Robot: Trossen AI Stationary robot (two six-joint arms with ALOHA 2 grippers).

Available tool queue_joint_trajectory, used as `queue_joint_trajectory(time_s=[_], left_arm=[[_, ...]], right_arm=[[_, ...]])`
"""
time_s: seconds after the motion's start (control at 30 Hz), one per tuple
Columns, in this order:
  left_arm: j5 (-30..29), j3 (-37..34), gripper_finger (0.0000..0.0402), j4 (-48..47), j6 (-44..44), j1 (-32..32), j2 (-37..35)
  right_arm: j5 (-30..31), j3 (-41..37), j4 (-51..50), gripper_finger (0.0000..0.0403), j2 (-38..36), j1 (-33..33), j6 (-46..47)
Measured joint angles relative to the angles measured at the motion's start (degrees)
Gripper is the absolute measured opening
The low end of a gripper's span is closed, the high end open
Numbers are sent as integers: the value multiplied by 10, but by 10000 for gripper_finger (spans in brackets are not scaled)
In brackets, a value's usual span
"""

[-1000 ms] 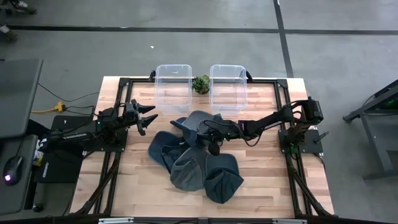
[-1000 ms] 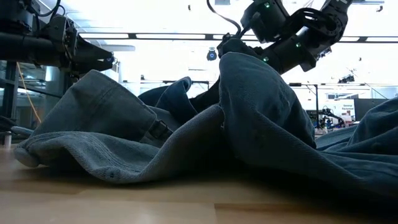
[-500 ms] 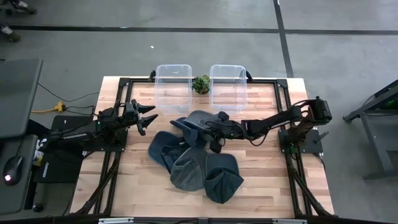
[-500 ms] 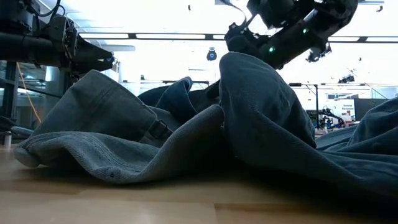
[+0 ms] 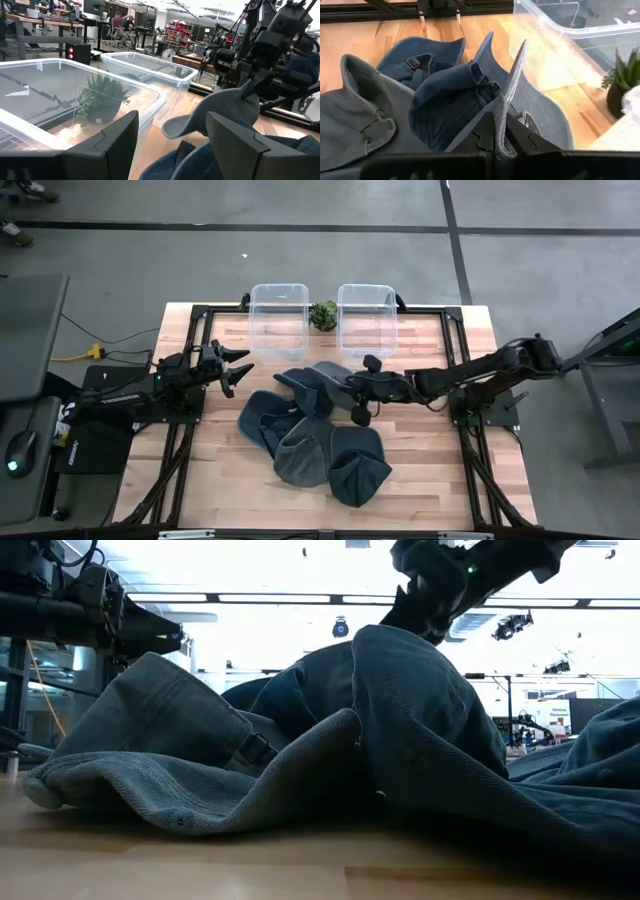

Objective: Pick & Place hat
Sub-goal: Put the top gray cap into the left transparent bin

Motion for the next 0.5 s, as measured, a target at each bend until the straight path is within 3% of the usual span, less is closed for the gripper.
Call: queue_joint_trajectory(time_s=[0.5], left_arm=[[0, 0, 232, 0, 0, 0, 0]], right_arm=[[-5, 0, -30, 7, -26, 0, -29]])
